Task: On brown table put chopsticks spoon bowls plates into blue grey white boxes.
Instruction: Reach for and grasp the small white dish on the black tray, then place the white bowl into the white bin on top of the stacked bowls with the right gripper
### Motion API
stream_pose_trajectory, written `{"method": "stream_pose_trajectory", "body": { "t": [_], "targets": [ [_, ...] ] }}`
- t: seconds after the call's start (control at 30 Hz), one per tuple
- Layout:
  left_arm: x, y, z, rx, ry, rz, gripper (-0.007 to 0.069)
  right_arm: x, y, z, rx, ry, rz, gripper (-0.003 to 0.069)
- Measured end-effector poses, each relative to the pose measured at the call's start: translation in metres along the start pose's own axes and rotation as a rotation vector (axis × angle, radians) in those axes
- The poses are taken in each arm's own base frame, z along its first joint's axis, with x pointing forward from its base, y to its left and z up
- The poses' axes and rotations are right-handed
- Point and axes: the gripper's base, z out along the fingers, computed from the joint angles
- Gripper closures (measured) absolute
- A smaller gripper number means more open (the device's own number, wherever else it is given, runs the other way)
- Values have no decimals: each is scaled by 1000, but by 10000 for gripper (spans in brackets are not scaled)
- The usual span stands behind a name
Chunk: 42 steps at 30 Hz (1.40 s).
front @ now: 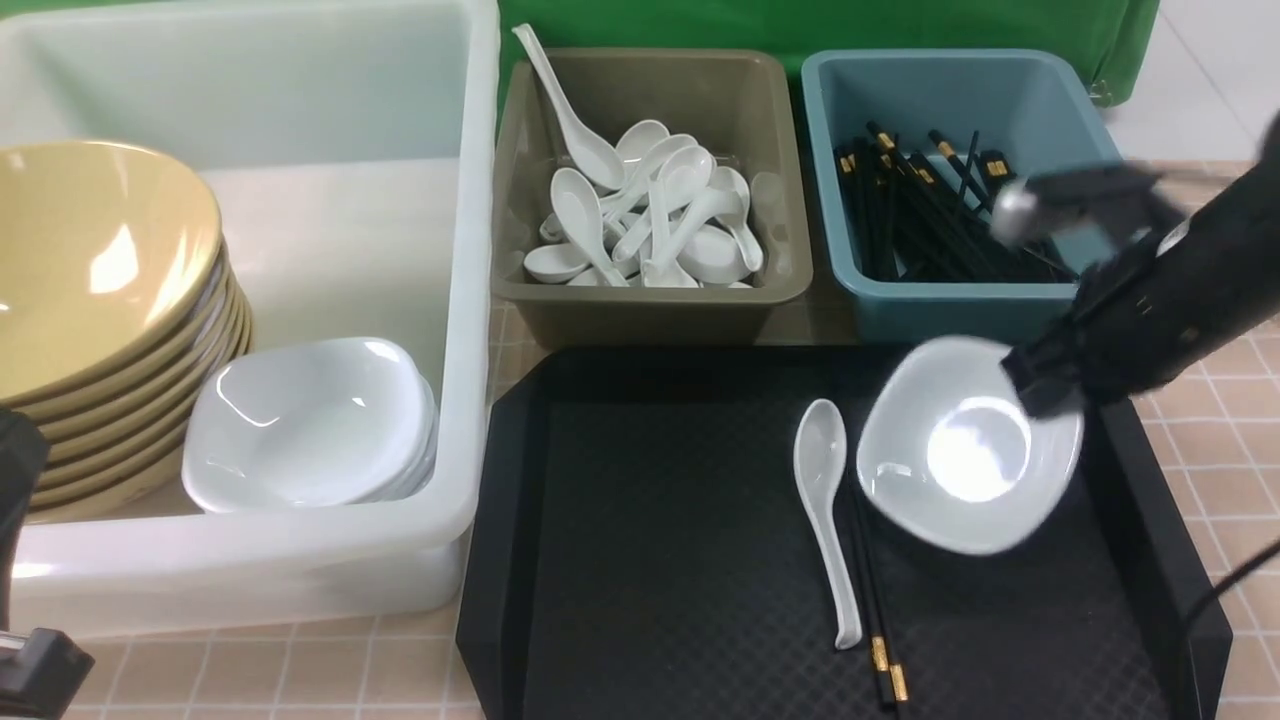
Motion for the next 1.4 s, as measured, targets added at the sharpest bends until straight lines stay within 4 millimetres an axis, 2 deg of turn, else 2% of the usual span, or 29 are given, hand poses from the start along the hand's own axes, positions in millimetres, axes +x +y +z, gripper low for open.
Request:
{"method": "stream_pose_trajectory", "body": {
  "t": [0.1,0.13,0.27,0.33,0.37,0.43,0.47,0.5,0.57,0.67,0.7,0.77,0.8,0.87,0.9,1.03,1.07,1.1,1.17,1.23,1.27,1.3,1.33,1.37,1.4],
  "targets": [
    [0,0,0,0,0,0,631,-13,37,-29,-133,-141,-74,588],
    [0,0,0,0,0,0,631,-20,57,-37,-214,-202,-125,588],
    [0,0,0,0,0,0,631,-42,125,-44,-449,-402,-236,588],
    [0,0,0,0,0,0,631,-54,166,-37,-535,-527,-283,588],
    [0,0,0,0,0,0,631,-59,179,-32,-537,-573,-296,588],
    [0,0,0,0,0,0,631,-68,213,-15,-538,-639,-367,588],
    [0,0,0,0,0,0,631,-69,213,-13,-534,-641,-358,588],
    [0,0,0,0,0,0,631,-72,230,-1,-520,-657,-398,588],
    [0,0,0,0,0,0,631,-75,250,19,-510,-654,-429,575],
    [0,0,0,0,0,0,631,-77,262,42,-493,-637,-466,500],
    [0,0,0,0,0,0,631,-77,262,46,-488,-636,-471,473],
    [0,0,0,0,0,0,631,-81,257,46,-456,-647,-488,350],
    [0,0,0,0,0,0,631,-83,253,44,-444,-653,-508,319],
    [0,0,0,1,1,0,631,-87,240,31,-428,-657,-563,227],
    [0,0,0,1,1,0,631,-89,229,15,-429,-647,-584,182],
    [0,0,0,1,1,0,631,-86,187,-26,-369,-493,-531,141],
    [0,0,0,0,0,0,631,-82,166,-34,-325,-392,-444,138],
    [0,0,0,0,0,0,631,-76,154,-36,-289,-306,-415,137],
    [0,0,0,0,-1,0,631,-62,123,-30,-171,-127,-348,136],
    [0,0,0,0,-1,-1,631,-44,100,-12,-93,4,-301,137],
    [0,0,0,0,-1,-1,631,-40,97,-8,-83,22,-290,137],
    [0,0,0,-1,-2,-1,631,-27,88,9,-58,70,-261,137],
    [0,0,0,-1,-2,-1,631,-21,85,16,-52,74,-248,137],
    [0,0,0,-1,-2,-1,631,-21,84,18,-49,65,-246,137],
    [0,0,0,0,-1,-1,631,-12,82,35,-47,59,-218,137]
  ]
}}
